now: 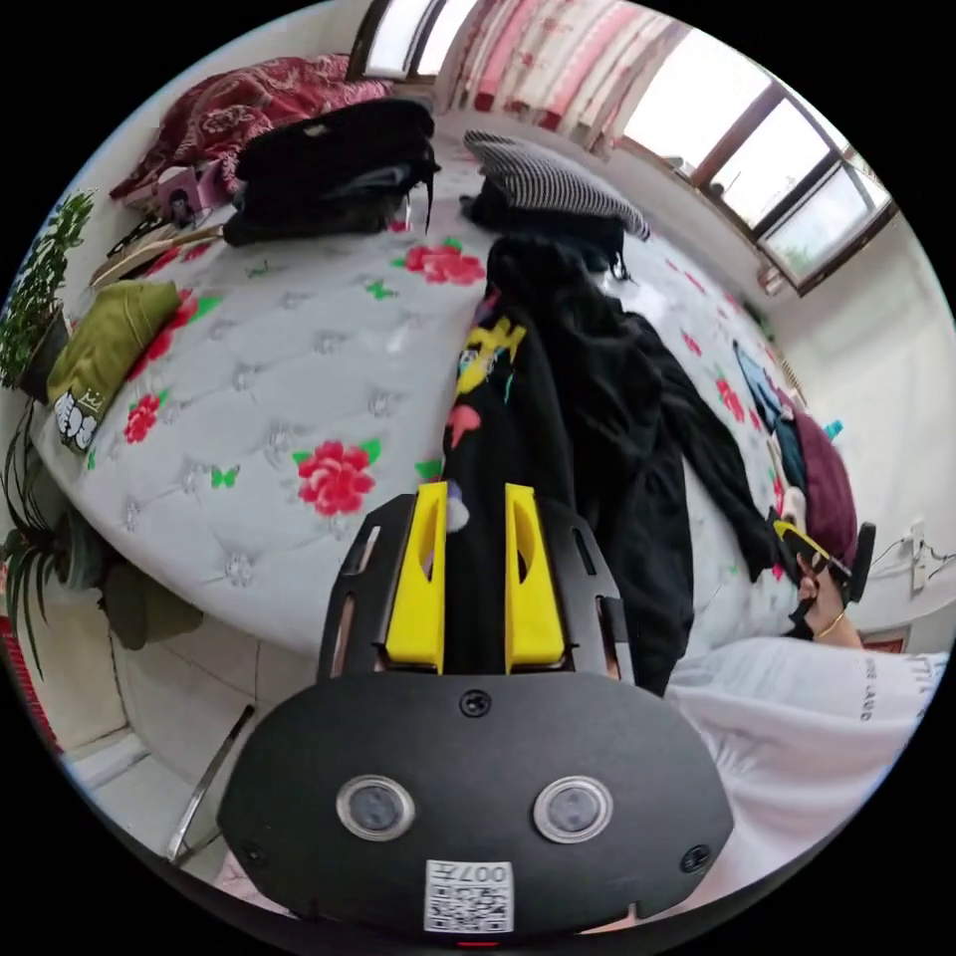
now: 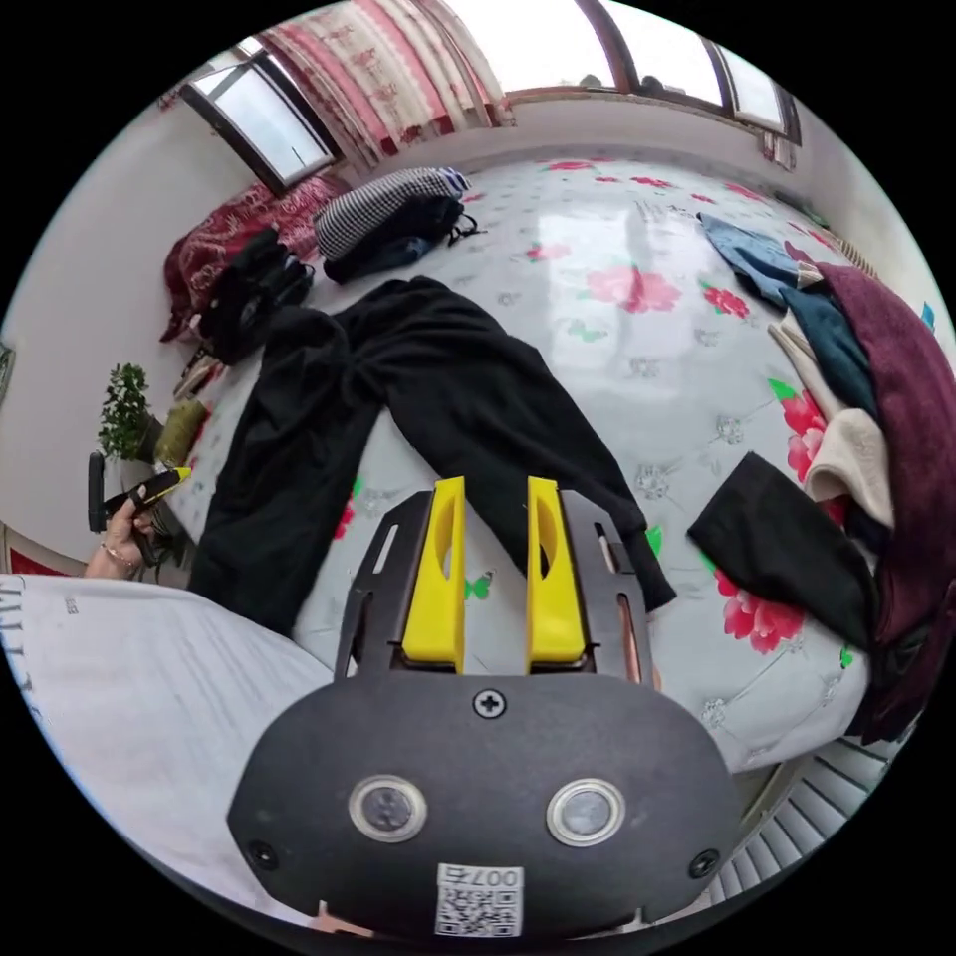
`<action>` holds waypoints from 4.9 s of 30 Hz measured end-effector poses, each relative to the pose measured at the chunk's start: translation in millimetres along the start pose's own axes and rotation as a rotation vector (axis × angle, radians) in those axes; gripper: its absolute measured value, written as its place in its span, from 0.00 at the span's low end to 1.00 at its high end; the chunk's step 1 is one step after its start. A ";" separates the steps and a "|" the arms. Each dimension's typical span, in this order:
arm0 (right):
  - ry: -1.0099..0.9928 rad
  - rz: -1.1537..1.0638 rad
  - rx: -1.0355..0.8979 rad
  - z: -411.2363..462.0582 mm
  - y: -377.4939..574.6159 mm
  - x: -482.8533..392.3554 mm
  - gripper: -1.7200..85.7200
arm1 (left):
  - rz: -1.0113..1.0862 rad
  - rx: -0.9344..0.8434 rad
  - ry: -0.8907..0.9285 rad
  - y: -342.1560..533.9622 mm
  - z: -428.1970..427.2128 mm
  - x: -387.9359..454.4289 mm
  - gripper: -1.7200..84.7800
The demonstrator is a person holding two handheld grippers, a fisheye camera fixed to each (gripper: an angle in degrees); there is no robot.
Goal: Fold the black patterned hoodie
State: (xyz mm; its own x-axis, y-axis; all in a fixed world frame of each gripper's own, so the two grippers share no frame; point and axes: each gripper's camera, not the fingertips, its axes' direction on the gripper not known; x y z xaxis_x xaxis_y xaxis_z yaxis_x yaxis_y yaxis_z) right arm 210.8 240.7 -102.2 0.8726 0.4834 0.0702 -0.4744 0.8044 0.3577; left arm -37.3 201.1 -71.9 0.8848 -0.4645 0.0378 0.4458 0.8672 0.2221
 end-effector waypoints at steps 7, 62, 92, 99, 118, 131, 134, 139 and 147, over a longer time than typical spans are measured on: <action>0.178 -0.041 -0.251 111.5 -49.1 12.9 0.08 | 0.213 -0.137 0.007 -40.9 56.1 90.0 0.16; -0.189 -0.024 -0.168 60.2 84.0 -81.5 0.11 | 0.285 -0.065 -0.137 -162.1 -53.2 95.5 0.04; 0.167 -0.634 -0.280 -5.2 151.0 -186.9 0.04 | -0.053 -0.143 -0.239 66.5 2.5 79.4 0.06; -0.188 -0.243 -0.232 -10.5 147.0 -133.3 0.08 | -0.123 -0.083 -0.145 90.7 -40.9 36.7 0.14; -0.400 -0.089 -0.251 -80.2 86.8 -122.0 0.02 | -0.288 0.046 0.677 85.5 -158.9 -101.4 0.05; -0.530 -0.036 0.204 -253.1 -242.8 -126.4 0.02 | -0.034 0.392 0.690 -194.4 -315.3 -46.1 0.04; -0.389 -0.224 0.523 -408.9 -270.6 -185.7 0.02 | 0.162 0.569 0.550 -207.1 -440.9 -3.6 0.04; -0.276 -0.454 0.811 -514.8 -187.4 -228.4 0.02 | 0.366 0.600 0.503 -157.1 -488.0 22.7 0.04; -0.201 -0.398 0.324 -318.6 -67.9 -195.0 0.02 | 0.088 0.191 0.594 -54.4 -272.1 -29.2 0.04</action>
State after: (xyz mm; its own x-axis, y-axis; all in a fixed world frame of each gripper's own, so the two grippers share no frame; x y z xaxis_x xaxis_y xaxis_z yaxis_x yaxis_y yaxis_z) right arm 35.8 201.9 -436.9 0.9974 0.0623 0.0363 -0.0708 0.7487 0.6592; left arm -50.4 216.4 -350.2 0.8659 -0.1662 -0.4719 0.3844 0.8247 0.4149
